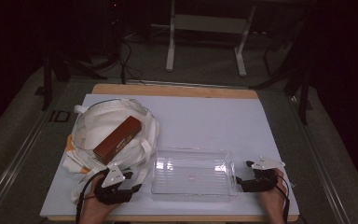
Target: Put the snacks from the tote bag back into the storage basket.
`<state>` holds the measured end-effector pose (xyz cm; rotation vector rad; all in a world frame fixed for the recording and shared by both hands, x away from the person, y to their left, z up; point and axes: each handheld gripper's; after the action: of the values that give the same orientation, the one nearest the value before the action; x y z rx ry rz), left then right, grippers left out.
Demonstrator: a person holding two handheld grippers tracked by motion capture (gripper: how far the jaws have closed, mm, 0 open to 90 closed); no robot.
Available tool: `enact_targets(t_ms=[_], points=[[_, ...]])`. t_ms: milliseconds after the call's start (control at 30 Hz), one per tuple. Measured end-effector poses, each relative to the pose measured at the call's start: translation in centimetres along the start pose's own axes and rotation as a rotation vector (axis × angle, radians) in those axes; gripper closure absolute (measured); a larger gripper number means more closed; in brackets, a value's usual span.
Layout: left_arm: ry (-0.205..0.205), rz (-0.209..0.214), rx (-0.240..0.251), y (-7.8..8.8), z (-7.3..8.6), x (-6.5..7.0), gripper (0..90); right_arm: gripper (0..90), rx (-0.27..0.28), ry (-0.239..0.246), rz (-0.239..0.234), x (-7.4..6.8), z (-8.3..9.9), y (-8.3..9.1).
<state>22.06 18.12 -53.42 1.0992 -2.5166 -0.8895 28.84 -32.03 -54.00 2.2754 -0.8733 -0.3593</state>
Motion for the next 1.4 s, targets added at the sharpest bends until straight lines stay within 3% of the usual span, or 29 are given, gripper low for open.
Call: enact_targets(t_ms=[267, 533, 767, 1400], points=[[-0.021, -0.031, -0.049, -0.1, -0.1, 0.4, 44.4, 15.6, 0.007, 0.007, -0.011, 0.0, 0.0, 0.0], [-0.043, -0.012, -0.05, 0.3, -0.7, 1.1, 44.3, 15.6, 0.034, 0.01, 0.002, -0.1, 0.2, 0.3], [-0.033, -0.017, -0.054, 0.5, -0.9, 0.9, 43.4, 15.6, 0.069, 0.012, 0.0, -0.1, 0.3, 0.6], [-0.046, -0.035, 0.005, 3.4, -2.8, 0.6, 43.5, 15.6, 0.057, 0.026, 0.018, -0.3, 0.3, 0.5]])
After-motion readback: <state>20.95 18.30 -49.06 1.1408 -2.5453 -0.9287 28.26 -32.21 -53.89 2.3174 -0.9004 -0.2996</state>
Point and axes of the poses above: each handheld gripper's, and its own axes: y roughly backward along the jaws, z roughly out of its underside, x roughly to its right, and after that the axes turned 4 degrees about -z, right-handed
